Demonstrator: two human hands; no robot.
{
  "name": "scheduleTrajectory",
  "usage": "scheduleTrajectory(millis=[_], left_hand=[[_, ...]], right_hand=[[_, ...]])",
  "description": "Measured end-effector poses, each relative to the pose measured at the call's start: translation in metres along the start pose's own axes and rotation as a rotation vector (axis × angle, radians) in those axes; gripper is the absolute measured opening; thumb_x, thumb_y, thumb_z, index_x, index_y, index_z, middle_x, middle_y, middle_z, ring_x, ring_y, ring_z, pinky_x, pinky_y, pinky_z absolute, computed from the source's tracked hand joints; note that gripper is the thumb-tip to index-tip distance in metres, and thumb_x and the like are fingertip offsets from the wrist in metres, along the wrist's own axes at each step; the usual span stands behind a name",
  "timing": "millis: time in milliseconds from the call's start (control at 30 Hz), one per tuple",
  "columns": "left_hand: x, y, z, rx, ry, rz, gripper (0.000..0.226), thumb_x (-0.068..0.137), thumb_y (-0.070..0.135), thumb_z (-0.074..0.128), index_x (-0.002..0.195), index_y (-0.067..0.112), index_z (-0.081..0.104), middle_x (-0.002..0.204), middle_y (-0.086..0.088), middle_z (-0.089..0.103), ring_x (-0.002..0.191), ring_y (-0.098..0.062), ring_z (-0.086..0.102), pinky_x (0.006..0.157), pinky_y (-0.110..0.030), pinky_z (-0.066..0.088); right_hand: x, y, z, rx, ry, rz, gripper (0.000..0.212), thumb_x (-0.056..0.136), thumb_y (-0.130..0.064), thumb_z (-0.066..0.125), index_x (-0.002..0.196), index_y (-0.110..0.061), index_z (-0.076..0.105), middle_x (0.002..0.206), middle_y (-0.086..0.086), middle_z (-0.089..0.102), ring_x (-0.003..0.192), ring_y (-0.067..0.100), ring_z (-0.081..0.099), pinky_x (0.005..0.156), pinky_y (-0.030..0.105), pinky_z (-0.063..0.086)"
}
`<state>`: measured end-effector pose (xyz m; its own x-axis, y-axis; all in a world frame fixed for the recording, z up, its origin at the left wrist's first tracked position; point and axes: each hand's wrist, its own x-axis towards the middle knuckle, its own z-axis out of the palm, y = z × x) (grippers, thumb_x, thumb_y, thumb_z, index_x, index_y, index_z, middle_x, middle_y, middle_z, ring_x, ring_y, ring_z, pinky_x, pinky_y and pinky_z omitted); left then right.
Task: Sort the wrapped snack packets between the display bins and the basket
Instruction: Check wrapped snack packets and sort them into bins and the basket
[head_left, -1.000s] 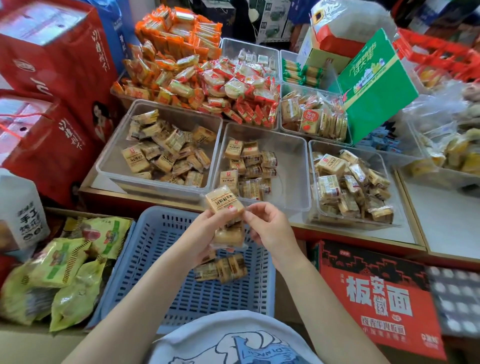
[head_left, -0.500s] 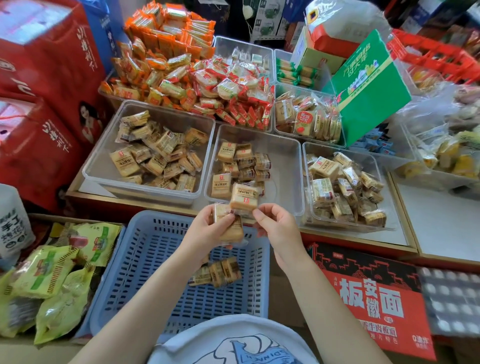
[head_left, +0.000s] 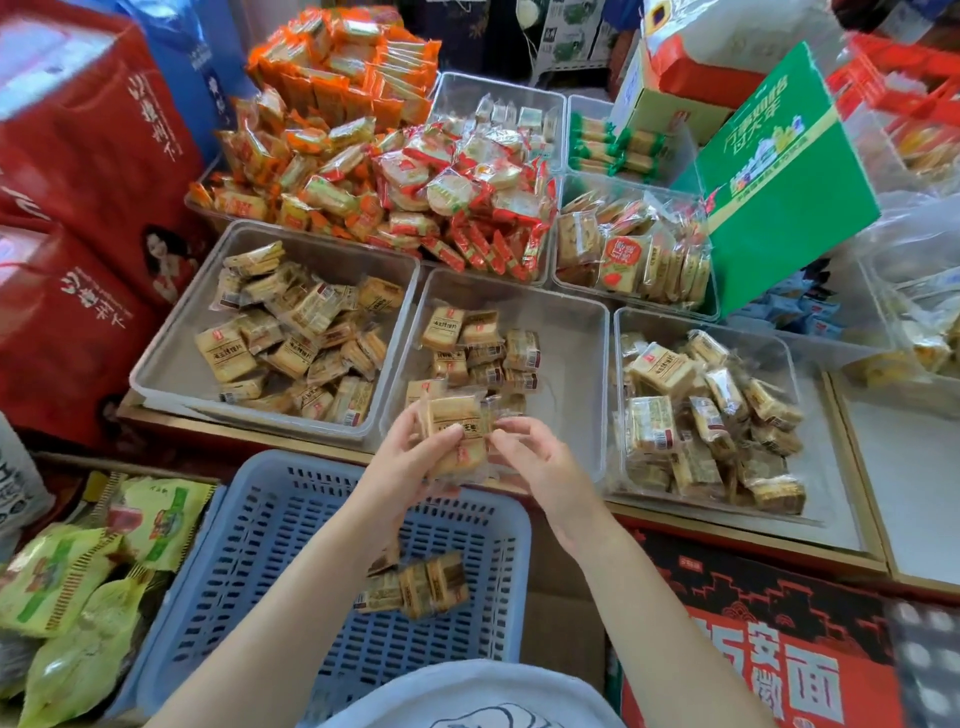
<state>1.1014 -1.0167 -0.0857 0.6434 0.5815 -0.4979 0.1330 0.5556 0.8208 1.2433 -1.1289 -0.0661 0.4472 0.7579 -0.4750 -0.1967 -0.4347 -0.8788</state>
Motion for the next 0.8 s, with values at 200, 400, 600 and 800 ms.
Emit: scheduleTrajectory(millis=[200, 400, 600, 800], left_hand=[[0.054, 0.005, 0.038, 0.317, 0.014, -0.003, 0.079, 0.087, 0.077, 0.050, 0.155, 0.041, 0.034, 0.148, -0.001, 0.054, 0.129, -0.022, 0.059, 0.100, -0.044, 0.055], [0.100, -0.018, -0.001, 1.463, 0.199, 0.282, 0.083, 0.098, 0.071, 0.027, 0.164, 0.023, 0.012, 0.170, -0.007, 0.015, 0.158, -0.025, 0.007, 0.128, -0.045, 0.008], [0.117, -0.034, -0.008, 1.695, 0.114, 0.202, 0.084, 0.089, 0.073, -0.004, 0.163, 0.036, 0.005, 0.172, -0.002, 0.003, 0.159, -0.021, -0.001, 0.126, -0.041, -0.014], [0.120, -0.038, -0.014, 1.686, 0.108, 0.210, 0.080, 0.091, 0.073, 0.000, 0.163, 0.038, 0.007, 0.172, -0.003, 0.006, 0.159, -0.022, 0.000, 0.128, -0.042, -0.004]], right_hand=[[0.048, 0.012, -0.025, 0.195, -0.042, 0.093, 0.044, 0.090, -0.049, 0.072, 0.127, -0.031, 0.059, 0.121, -0.001, 0.072, 0.113, 0.020, 0.069, 0.097, 0.044, 0.057], [0.107, 0.025, -0.058, 0.123, 0.127, 0.139, 0.024, 0.097, -0.037, 0.066, 0.118, -0.038, 0.054, 0.126, -0.005, 0.066, 0.114, 0.013, 0.063, 0.103, 0.038, 0.050], [0.136, 0.046, -0.059, -0.093, -0.012, 0.433, 0.099, 0.095, -0.067, 0.052, 0.163, -0.019, 0.000, 0.170, 0.004, 0.014, 0.154, 0.029, 0.023, 0.122, 0.049, 0.024], [0.140, 0.047, -0.055, -0.183, -0.016, 0.405, 0.105, 0.092, -0.071, 0.050, 0.162, -0.013, -0.002, 0.170, 0.009, 0.013, 0.154, 0.031, 0.021, 0.122, 0.048, 0.023]])
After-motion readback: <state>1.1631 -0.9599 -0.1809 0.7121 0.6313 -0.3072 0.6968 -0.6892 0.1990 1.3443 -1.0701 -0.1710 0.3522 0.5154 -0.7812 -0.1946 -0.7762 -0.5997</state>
